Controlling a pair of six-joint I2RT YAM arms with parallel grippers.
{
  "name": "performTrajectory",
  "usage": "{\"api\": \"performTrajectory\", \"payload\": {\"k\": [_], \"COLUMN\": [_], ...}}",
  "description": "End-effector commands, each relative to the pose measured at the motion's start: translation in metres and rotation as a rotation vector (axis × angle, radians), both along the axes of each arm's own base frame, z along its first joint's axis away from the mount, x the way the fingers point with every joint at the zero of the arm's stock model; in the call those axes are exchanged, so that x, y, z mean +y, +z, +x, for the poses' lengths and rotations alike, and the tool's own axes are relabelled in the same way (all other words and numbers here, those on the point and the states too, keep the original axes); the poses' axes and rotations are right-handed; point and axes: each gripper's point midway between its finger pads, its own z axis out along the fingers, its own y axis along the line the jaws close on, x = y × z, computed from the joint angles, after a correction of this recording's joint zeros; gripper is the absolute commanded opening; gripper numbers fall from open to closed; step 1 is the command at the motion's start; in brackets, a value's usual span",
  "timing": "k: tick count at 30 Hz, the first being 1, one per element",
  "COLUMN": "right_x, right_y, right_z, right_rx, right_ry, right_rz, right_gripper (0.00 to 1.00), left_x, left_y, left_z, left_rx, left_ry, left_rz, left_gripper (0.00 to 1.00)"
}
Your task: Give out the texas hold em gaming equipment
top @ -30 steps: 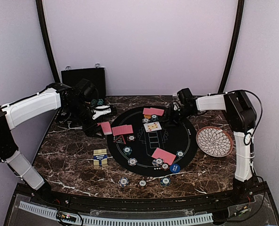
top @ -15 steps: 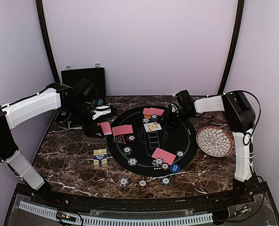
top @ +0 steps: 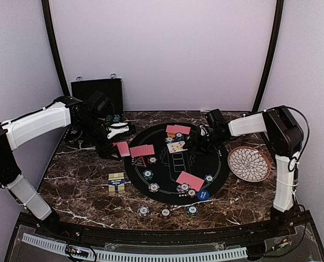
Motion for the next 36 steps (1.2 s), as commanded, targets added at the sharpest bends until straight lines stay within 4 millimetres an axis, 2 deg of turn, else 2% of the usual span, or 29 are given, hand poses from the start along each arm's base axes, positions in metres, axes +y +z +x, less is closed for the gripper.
{"api": "performTrajectory", "payload": {"k": [1, 6, 10, 23, 31, 33, 36], "right_x": [-0.003, 0.012, 0.017, 0.02, 0.014, 0.016, 0.032], "right_y": [-0.003, -0.011, -0.021, -0.032, -0.015, -0.003, 0.031], "right_z": [-0.028, -0.071, -0.107, -0.174, -0.18, -0.174, -0.152], "right_rx": [0.047, 0.089, 0.13, 0.211, 0.207, 0.187, 0.122], "right_ry": [0.032, 0.119, 0.178, 0.292, 0.327, 0.326, 0.301], "right_rz": [-0.057, -0.088, -0.126, -0.168, -0.2, -0.196, -0.127], "right_gripper": [0.56, 0.55, 0.54, 0.52, 0.51, 0.53, 0.58], "left_x": [0.001, 0.001, 0.001, -0.001, 0.0, 0.0, 0.0], "left_y": [0.017, 0.017, 0.017, 0.02, 0.021, 0.021, 0.021], "left_z": [-0.005, -0.006, -0.006, -0.006, -0.009, -0.008, -0.01], "left_rx": [-0.018, -0.021, -0.021, -0.018, -0.015, -0.015, -0.012], "left_ry": [-0.009, -0.01, -0.013, -0.018, -0.023, -0.023, -0.026], "left_rz": [-0.037, -0.039, -0.039, -0.047, -0.045, -0.045, -0.047], "left_gripper": [0.0, 0.0, 0.0, 0.0, 0.0, 0.0, 0.0]}}
